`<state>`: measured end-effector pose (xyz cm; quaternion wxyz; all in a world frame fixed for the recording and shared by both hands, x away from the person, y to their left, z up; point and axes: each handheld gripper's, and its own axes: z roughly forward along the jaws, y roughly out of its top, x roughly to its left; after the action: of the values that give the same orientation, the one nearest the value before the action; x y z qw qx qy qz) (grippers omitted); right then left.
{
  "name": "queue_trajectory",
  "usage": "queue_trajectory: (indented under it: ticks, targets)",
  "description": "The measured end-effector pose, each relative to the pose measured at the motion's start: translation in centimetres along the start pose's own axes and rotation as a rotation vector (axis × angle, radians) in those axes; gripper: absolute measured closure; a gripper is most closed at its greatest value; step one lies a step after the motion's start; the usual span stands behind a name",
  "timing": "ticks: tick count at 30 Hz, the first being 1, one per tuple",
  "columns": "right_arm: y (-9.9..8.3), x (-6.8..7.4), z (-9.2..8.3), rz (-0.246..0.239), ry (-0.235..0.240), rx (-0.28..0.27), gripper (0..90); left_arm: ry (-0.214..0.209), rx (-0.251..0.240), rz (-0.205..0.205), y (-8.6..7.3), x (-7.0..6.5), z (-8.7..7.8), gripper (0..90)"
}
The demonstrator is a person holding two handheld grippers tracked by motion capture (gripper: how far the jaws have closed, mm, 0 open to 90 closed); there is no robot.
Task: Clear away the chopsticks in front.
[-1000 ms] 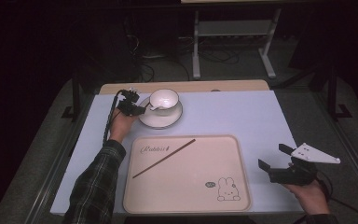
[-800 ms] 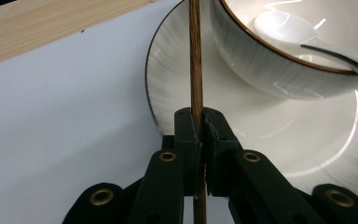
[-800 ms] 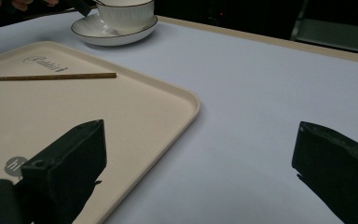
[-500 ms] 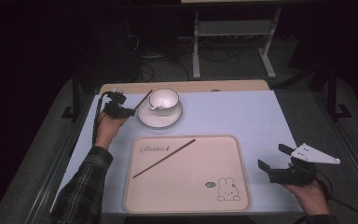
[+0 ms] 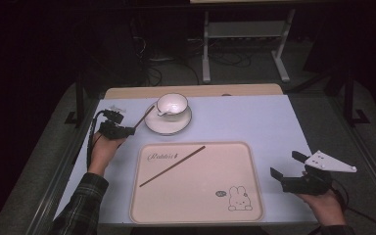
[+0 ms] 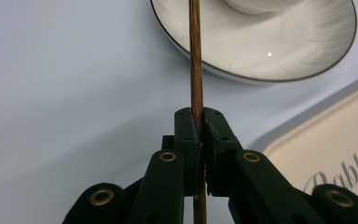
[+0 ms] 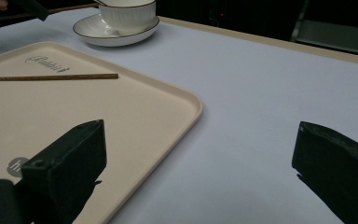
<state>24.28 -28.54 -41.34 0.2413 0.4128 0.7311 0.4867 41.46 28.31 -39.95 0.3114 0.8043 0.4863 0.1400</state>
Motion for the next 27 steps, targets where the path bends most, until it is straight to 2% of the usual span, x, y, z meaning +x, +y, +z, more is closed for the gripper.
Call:
queue_trajectory:
  ticks: [9,15,19,27]
  targets:
    - [0.0,0.1,0.0,-0.002,0.000,0.002,2.4,-0.039,0.008,0.021,-2.7,-1.5,-1.4,84.7]
    - [0.0,0.2,0.0,-0.008,0.003,0.002,2.4,-0.083,-0.002,0.025,-3.9,-2.5,-2.6,84.6]
    - [0.0,0.3,0.0,-0.010,0.004,0.004,2.4,-0.119,-0.011,0.035,-4.4,-3.4,-3.0,84.6]
    - [0.0,0.3,0.1,-0.012,0.009,0.008,2.5,-0.193,-0.020,0.079,-4.4,-6.0,-3.2,84.6]
